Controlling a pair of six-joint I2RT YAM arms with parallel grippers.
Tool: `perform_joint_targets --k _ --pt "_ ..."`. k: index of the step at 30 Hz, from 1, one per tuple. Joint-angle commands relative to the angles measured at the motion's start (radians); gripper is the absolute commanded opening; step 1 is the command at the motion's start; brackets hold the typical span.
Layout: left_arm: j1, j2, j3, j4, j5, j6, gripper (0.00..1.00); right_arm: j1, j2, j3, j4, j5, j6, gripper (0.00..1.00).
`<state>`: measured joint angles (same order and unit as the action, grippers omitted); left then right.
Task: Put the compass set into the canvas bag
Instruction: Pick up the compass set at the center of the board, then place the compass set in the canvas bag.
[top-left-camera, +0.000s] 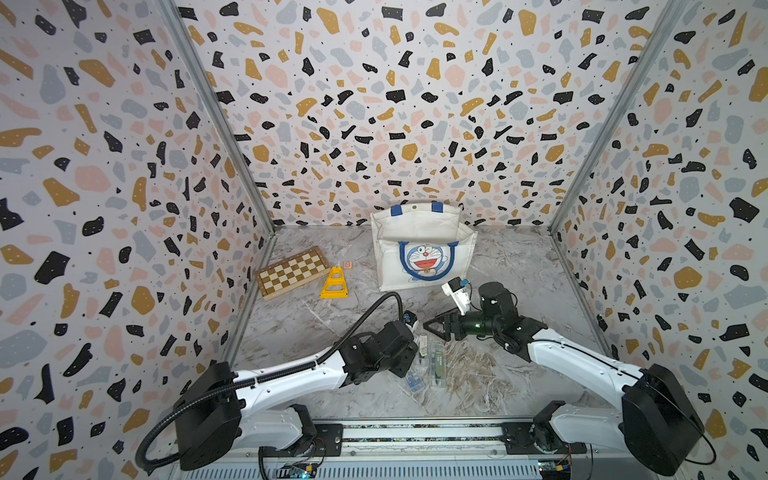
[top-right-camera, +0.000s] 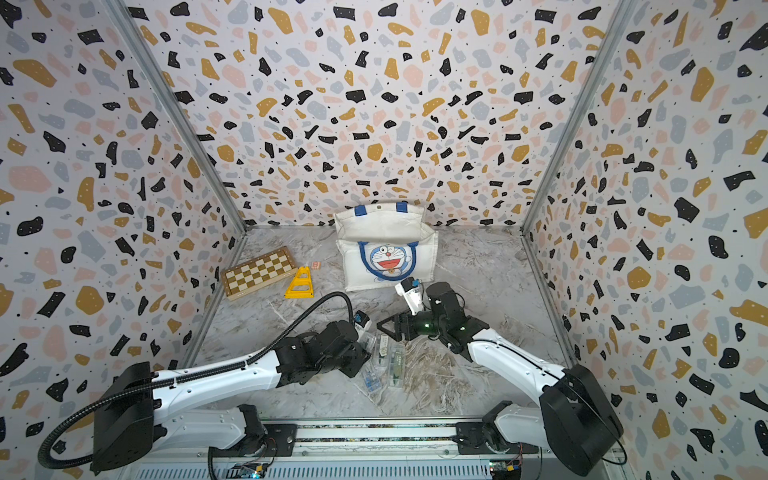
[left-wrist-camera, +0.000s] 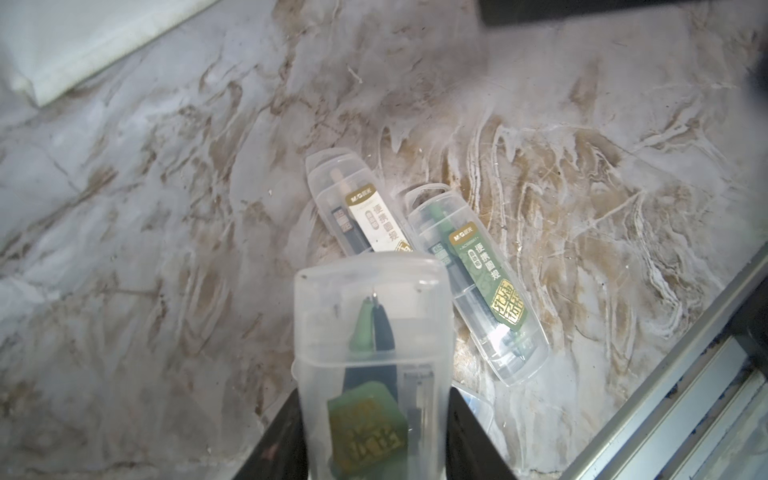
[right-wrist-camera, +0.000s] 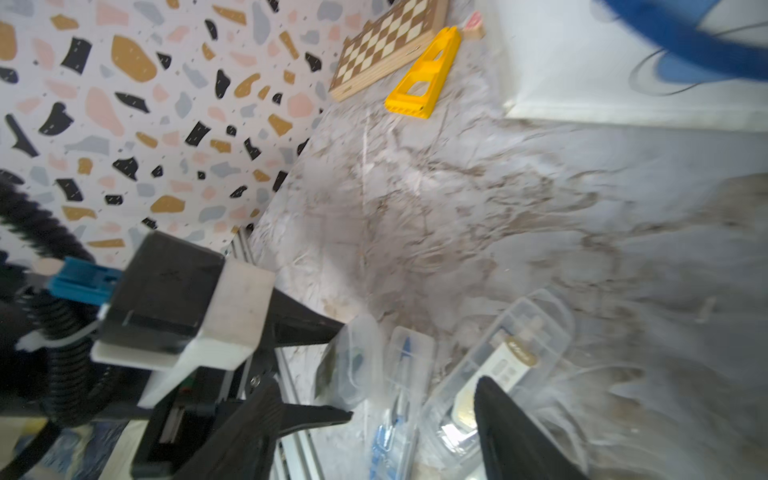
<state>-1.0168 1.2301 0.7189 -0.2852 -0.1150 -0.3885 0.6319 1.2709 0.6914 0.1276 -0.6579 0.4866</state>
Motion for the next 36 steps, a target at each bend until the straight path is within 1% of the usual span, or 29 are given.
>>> perform_joint_targets --k 1,4,8,9,12,15,19,23,25,26,27,28,29,30,33,36 --pt "-0.003 -0.046 -0.033 0.074 0.007 0.123 0.11 0.024 0.047 0.037 -0.006 -0.081 0.025 0.74" --pt "-0.004 -0.066 -0.055 0.098 0.014 0.132 0.1 0.032 0.072 0.03 0.018 -0.113 0.041 0.69" --pt "-0.003 -0.076 -0.068 0.098 0.014 0.134 0.1 0.056 0.096 0.028 0.029 -0.135 0.048 0.67" --pt "-0.003 -0.077 -0.073 0.131 0.015 0.136 0.1 0.061 0.107 0.023 0.04 -0.14 0.056 0.67" --pt "-0.005 -0.077 -0.076 0.146 0.015 0.143 0.1 0.078 0.131 0.013 0.099 -0.166 0.095 0.62" --pt "-0.004 -0.076 -0.073 0.146 0.005 0.145 0.1 0.093 0.152 0.013 0.122 -0.156 0.108 0.58" --pt "-0.004 -0.081 -0.071 0.144 0.0 0.145 0.11 0.094 0.175 0.008 0.129 -0.132 0.116 0.46" --pt "-0.003 -0.083 -0.068 0.135 -0.017 0.142 0.17 0.094 0.172 0.01 0.121 -0.105 0.112 0.32" --pt "-0.004 -0.082 -0.069 0.13 -0.028 0.139 0.22 0.094 0.167 0.012 0.111 -0.093 0.108 0.27" --pt "-0.004 -0.082 -0.068 0.127 -0.029 0.139 0.28 0.094 0.163 0.013 0.105 -0.085 0.104 0.25" --pt "-0.003 -0.082 -0.065 0.122 -0.032 0.138 0.39 0.094 0.158 0.014 0.099 -0.075 0.1 0.22" --pt "-0.005 -0.081 -0.061 0.114 -0.038 0.138 0.48 0.092 0.153 0.015 0.09 -0.064 0.097 0.19" --pt "-0.004 -0.083 -0.058 0.109 -0.041 0.139 0.54 0.092 0.147 0.019 0.077 -0.049 0.091 0.17" --pt "-0.004 -0.087 -0.056 0.109 -0.04 0.145 0.57 0.088 0.141 0.025 0.06 -0.036 0.084 0.14" --pt "-0.004 -0.107 -0.06 0.081 -0.053 0.143 0.67 0.059 0.116 0.048 -0.001 -0.013 0.054 0.11" --pt "-0.005 -0.13 -0.066 0.081 -0.04 0.149 0.73 -0.001 0.068 0.084 -0.087 0.014 0.015 0.04"
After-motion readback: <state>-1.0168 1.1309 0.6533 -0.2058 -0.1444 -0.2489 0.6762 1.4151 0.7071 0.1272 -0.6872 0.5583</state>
